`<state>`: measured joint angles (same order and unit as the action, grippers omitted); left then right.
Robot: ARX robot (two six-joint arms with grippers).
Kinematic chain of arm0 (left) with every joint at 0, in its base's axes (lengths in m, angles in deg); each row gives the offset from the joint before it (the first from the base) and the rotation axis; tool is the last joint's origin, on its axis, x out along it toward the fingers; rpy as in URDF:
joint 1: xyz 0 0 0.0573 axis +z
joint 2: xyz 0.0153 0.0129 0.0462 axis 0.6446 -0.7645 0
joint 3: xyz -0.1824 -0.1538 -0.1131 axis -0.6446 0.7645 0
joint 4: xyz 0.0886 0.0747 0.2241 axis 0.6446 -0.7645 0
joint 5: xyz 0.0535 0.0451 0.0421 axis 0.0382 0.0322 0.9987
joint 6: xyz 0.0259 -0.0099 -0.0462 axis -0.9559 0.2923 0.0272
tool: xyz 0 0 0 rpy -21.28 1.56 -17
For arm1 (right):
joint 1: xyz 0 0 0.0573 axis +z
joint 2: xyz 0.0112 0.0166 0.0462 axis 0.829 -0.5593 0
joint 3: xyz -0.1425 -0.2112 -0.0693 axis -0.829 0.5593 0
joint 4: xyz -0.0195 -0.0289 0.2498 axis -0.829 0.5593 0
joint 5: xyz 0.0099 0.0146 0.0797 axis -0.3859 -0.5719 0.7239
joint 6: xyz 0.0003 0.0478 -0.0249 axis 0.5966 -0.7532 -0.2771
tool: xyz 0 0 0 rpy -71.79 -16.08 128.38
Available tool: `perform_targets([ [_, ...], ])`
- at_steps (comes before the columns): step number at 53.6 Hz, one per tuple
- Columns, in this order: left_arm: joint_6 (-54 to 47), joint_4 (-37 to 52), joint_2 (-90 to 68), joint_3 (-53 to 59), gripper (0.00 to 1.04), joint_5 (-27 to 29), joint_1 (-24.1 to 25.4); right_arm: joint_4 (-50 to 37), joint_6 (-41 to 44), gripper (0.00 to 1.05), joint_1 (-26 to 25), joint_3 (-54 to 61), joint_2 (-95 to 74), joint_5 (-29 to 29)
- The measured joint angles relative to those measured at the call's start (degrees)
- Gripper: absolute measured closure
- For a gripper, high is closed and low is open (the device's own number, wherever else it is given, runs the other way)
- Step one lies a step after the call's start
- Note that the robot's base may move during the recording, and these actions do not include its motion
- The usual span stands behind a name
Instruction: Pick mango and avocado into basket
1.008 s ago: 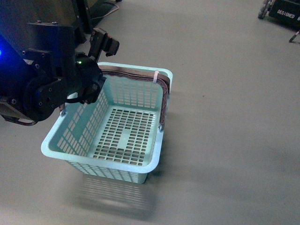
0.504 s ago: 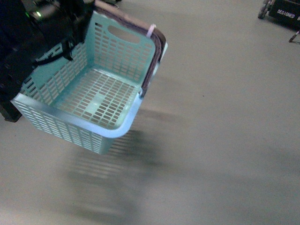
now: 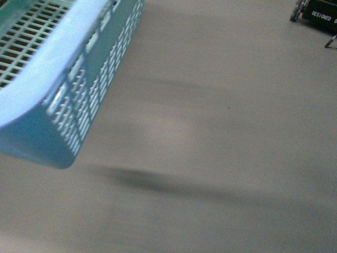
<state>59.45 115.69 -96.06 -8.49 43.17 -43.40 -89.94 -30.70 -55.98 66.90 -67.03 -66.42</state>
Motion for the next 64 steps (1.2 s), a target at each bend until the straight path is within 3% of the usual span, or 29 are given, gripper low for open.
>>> perform_targets([
  [14, -2.69, -19.28, 23.65, 5.88, 0.9, -1.03, 5.11, 0.0, 0.0, 0.08, 0.0, 0.0, 0.0, -0.02],
  [64, -3.52, -19.65, 23.45, 6.32, 0.9, -1.27, 5.14, 0.0, 0.0, 0.08, 0.0, 0.0, 0.0, 0.0],
])
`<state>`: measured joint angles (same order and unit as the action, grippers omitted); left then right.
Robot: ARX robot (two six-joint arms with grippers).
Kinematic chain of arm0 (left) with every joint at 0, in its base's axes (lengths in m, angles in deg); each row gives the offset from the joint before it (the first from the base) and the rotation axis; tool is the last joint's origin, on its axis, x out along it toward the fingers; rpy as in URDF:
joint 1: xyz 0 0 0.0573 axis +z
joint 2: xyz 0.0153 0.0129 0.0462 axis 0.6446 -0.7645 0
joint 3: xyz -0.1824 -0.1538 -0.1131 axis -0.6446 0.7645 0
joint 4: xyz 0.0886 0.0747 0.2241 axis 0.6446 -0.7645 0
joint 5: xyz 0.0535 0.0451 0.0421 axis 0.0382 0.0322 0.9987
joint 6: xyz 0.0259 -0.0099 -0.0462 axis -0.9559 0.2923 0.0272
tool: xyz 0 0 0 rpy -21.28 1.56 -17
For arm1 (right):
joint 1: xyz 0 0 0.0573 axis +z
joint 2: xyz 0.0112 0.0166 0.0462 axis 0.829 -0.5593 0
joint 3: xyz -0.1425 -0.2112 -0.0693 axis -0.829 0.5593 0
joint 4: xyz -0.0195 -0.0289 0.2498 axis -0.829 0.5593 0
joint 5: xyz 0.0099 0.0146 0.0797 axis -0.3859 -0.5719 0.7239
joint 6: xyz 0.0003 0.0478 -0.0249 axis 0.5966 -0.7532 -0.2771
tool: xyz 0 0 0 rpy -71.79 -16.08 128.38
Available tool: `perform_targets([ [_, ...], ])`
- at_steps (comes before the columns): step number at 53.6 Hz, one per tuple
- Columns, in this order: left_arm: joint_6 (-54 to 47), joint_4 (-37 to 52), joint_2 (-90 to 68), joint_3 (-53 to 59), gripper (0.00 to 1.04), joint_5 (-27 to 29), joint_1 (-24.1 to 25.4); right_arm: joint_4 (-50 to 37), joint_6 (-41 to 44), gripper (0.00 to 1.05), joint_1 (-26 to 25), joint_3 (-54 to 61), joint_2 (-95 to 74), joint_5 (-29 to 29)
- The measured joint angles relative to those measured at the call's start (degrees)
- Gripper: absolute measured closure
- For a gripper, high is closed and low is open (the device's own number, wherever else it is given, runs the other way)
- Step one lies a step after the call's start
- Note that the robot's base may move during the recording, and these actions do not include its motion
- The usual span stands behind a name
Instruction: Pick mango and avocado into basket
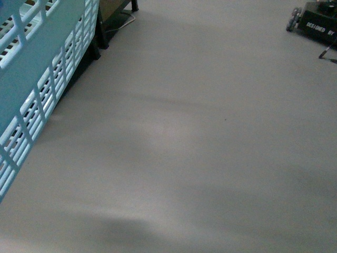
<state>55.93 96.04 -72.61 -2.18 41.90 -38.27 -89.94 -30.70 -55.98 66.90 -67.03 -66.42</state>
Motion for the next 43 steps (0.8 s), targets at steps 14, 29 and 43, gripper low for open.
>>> perform_targets([
  [14, -0.02, 0.0, 0.0, 0.0, 0.9, -0.04, 0.0, 0.0, 0.0, 0.08, 0.0, 0.0, 0.0, 0.0],
  [29, -0.02, 0.0, 0.0, 0.0, 0.9, -0.02, 0.0, 0.0, 0.0, 0.08, 0.0, 0.0, 0.02, -0.04],
  [43, -0.02, 0.0, 0.0, 0.0, 0.91, -0.02, 0.0, 0.0, 0.0, 0.08, 0.02, 0.0, 0.02, -0.04],
])
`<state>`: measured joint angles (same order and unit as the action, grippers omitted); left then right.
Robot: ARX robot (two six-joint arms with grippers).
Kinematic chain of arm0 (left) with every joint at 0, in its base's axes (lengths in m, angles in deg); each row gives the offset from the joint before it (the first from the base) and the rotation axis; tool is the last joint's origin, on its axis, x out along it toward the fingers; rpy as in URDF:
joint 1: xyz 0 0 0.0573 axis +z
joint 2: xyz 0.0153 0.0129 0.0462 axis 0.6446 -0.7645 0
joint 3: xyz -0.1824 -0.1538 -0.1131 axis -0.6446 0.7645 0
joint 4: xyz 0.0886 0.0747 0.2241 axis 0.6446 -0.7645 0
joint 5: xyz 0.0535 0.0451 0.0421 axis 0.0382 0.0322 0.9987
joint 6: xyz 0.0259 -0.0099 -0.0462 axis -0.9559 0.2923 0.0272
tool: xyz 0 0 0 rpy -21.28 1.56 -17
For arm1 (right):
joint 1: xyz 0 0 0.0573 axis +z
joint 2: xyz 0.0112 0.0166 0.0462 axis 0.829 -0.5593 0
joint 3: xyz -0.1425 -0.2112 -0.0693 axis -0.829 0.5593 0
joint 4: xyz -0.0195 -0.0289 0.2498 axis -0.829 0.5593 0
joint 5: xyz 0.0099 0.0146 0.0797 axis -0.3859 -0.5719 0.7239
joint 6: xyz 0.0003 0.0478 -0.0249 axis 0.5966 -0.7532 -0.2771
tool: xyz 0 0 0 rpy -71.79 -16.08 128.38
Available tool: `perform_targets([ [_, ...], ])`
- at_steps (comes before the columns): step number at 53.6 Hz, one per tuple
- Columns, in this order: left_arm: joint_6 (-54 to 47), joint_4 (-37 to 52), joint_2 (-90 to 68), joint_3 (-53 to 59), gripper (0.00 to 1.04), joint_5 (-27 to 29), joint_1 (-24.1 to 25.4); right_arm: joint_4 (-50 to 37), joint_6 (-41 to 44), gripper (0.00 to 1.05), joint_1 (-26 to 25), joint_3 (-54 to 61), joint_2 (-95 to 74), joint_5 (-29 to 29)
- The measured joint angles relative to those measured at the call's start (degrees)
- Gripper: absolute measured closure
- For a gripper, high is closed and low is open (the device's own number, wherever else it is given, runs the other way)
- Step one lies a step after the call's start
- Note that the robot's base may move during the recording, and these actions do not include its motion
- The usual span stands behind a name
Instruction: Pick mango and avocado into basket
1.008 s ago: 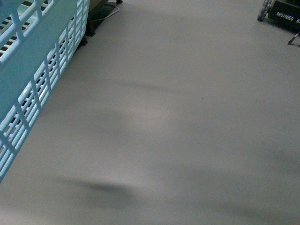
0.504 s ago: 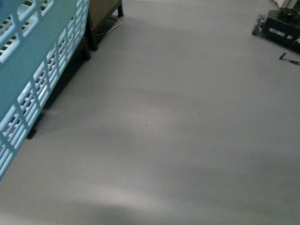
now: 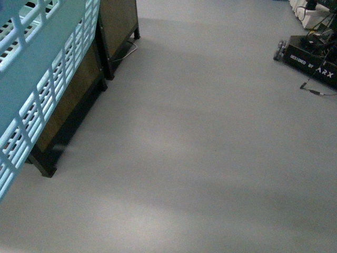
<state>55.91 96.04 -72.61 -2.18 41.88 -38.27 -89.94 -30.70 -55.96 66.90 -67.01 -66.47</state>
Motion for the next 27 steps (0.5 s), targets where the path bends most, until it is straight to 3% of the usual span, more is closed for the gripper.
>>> perform_targets([
  [27, 0.02, 0.0, 0.0, 0.0, 0.91, 0.0, 0.0, 0.0, 0.0, 0.08, 0.0, 0.0, 0.0, 0.04],
])
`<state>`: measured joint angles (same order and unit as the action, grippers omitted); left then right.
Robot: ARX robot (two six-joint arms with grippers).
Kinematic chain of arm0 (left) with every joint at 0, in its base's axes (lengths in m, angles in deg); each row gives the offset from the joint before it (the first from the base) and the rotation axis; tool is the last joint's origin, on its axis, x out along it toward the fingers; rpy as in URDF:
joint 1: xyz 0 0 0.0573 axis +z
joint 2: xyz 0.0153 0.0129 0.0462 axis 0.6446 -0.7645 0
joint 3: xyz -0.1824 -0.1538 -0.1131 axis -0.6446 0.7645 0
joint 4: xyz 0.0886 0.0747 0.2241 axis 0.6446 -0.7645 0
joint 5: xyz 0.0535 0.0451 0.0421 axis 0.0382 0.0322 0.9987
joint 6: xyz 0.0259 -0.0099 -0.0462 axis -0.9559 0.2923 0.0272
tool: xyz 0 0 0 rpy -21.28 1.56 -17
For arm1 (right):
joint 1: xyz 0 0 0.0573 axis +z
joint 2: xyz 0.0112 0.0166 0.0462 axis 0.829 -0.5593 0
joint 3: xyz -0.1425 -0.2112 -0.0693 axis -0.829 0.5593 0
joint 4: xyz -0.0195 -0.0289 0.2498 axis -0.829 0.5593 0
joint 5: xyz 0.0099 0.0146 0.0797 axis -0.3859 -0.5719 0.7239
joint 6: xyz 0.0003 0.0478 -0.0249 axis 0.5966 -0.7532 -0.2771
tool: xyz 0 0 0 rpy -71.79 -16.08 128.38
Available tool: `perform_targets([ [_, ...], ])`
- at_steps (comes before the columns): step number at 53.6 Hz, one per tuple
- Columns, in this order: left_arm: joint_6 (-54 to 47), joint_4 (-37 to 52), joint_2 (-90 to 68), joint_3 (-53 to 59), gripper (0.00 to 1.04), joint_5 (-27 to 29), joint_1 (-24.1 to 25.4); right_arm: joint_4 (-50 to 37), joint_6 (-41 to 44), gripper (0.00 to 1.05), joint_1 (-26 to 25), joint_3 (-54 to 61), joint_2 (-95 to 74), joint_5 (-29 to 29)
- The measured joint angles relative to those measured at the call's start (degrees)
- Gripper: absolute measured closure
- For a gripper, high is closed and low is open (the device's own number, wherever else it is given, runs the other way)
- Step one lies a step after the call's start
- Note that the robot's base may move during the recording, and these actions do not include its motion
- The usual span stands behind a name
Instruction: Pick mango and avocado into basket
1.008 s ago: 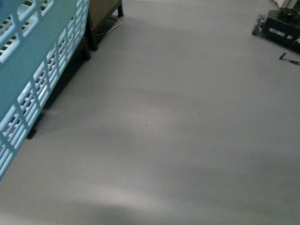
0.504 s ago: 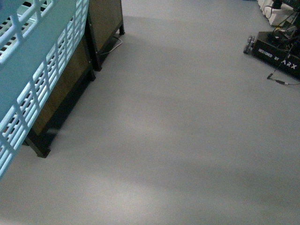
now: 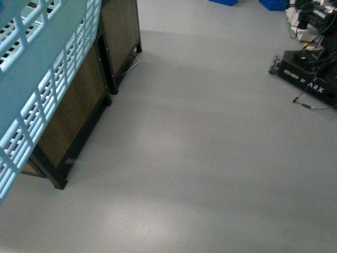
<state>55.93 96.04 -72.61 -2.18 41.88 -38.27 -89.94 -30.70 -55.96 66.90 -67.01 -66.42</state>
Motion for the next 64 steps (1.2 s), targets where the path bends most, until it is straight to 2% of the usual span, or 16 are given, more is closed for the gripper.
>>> perform_targets([
  [46, 0.44, 0.0, 0.09, 0.0, 0.91, -1.07, -0.26, 0.0, 0.0, 0.08, -0.07, 0.0, 0.04, -0.24],
  [64, 0.02, -0.02, 0.09, 0.11, 0.91, 0.13, 0.02, 0.02, 0.02, 0.08, -0.04, 0.0, 0.0, 0.02],
])
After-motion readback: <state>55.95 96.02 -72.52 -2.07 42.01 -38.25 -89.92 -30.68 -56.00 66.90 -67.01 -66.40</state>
